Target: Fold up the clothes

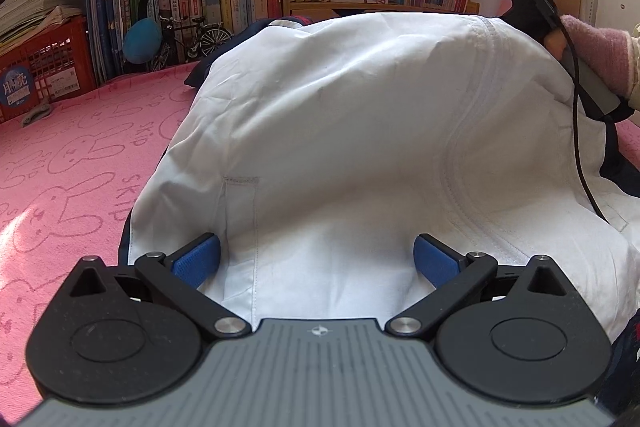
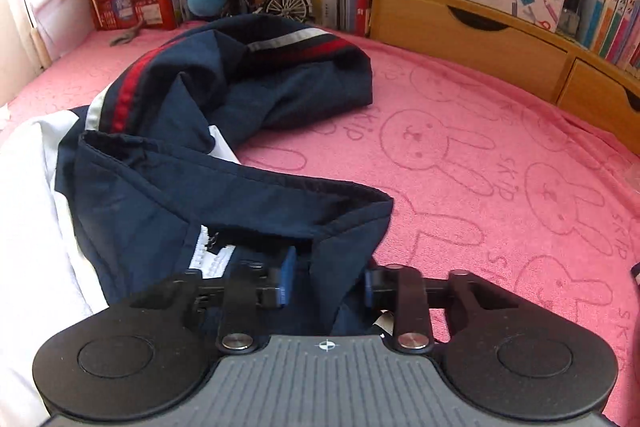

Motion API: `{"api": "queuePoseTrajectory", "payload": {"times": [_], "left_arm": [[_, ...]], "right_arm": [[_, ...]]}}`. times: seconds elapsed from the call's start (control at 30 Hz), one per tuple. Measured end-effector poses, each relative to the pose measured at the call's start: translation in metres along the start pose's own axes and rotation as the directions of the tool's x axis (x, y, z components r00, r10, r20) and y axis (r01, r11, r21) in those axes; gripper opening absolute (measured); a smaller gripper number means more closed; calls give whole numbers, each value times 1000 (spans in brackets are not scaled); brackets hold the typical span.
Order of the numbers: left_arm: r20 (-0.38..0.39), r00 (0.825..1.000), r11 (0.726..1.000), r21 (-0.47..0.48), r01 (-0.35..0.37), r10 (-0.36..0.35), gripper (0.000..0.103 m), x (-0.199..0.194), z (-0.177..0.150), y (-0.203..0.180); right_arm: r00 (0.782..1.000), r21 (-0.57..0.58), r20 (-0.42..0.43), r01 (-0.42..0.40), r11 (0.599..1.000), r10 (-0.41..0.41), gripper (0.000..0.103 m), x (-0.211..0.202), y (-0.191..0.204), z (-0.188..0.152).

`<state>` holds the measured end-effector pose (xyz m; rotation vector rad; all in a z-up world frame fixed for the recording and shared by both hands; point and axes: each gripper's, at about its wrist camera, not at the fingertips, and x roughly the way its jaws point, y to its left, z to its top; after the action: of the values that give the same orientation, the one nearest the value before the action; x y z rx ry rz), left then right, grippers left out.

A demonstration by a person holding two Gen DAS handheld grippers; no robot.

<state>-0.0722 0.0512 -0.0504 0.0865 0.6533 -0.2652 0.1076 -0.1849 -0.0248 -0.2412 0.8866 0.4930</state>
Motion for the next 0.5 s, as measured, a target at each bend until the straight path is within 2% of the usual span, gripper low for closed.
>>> {"api": "queuePoseTrajectory", "payload": {"times": [0.1, 0.17, 0.2, 0.23, 0.3, 0.33, 0.37, 0.4, 0.43, 0.5], "left_arm": [[0, 1000, 1000, 0, -2, 2, 103, 1, 0, -1], [0, 1000, 1000, 1, -2, 2, 103, 1, 0, -2], [0, 1000, 1000, 1, -2, 2, 103, 1, 0, -2], [1, 1000, 1000, 1, -2, 2, 103, 1, 0, -2], [1, 1000, 1000, 3, -1, 1, 103, 1, 0, -3], [2, 1000, 1000, 7, 1, -1, 103, 1, 0, -4], [3, 1000, 1000, 12, 2, -2, 103, 1, 0, -5], [6, 1000, 1000, 17, 4, -4, 103, 0, 0, -6], [12, 1000, 999, 30, 11, -12, 103, -1, 0, -8], [18, 1000, 998, 61, 13, -14, 103, -1, -1, -11]], "right_arm": [[988, -34, 97, 121, 992, -117, 10, -20, 16, 10], [950, -26, 208, 242, 970, -232, 9, -39, 17, 25], [906, -23, 289, 329, 944, -309, 8, -50, 18, 33], [848, -13, 370, 414, 910, -381, 8, -62, 18, 40], [689, 77, 511, 559, 826, -514, 7, -85, 12, 51], [598, 145, 560, 611, 778, -574, 7, -96, 5, 56], [560, 217, 556, 615, 758, -614, 7, -103, -7, 60], [553, 287, 523, 602, 745, -648, 7, -103, -22, 65], [567, 339, 464, 596, 728, -680, 9, -94, -37, 70], [635, 370, 295, 613, 698, -714, 13, -62, -64, 70]]}}
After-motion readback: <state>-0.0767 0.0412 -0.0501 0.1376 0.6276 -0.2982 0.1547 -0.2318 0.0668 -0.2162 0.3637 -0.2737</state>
